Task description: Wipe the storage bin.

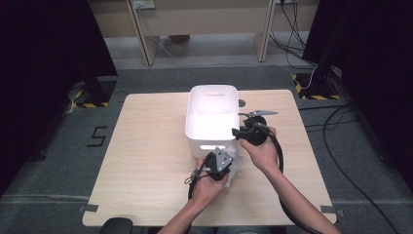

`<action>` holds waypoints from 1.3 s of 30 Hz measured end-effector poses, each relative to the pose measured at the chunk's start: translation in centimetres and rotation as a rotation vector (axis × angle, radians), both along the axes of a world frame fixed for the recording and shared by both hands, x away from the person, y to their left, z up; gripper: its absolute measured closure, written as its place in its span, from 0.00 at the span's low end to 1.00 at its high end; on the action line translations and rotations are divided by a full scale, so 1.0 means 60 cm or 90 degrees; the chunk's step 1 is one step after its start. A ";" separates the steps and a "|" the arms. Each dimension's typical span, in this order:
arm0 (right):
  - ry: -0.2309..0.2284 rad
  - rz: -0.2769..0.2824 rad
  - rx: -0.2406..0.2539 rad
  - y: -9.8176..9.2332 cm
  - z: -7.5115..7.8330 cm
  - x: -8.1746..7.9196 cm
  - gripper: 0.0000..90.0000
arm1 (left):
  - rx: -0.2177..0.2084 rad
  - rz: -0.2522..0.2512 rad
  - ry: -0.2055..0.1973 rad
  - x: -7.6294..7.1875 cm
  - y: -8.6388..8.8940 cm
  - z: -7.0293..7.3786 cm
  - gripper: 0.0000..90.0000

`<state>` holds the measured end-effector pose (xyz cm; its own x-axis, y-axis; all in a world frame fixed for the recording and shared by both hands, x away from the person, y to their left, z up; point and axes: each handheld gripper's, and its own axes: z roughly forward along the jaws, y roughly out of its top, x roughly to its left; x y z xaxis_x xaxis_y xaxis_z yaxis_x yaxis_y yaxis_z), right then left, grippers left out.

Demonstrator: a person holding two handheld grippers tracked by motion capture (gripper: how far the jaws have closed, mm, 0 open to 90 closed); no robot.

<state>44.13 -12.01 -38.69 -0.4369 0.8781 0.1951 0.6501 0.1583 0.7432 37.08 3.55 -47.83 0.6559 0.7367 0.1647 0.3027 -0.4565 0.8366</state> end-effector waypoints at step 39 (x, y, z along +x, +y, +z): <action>0.004 0.001 0.007 -0.002 -0.001 0.001 0.73 | -0.016 -0.026 -0.042 0.005 -0.023 0.055 0.83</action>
<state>44.19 -12.14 -38.72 -0.4373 0.8749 0.2081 0.6548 0.1513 0.7405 37.41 2.15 -44.50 0.6733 0.7145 0.1904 0.2279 -0.4455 0.8658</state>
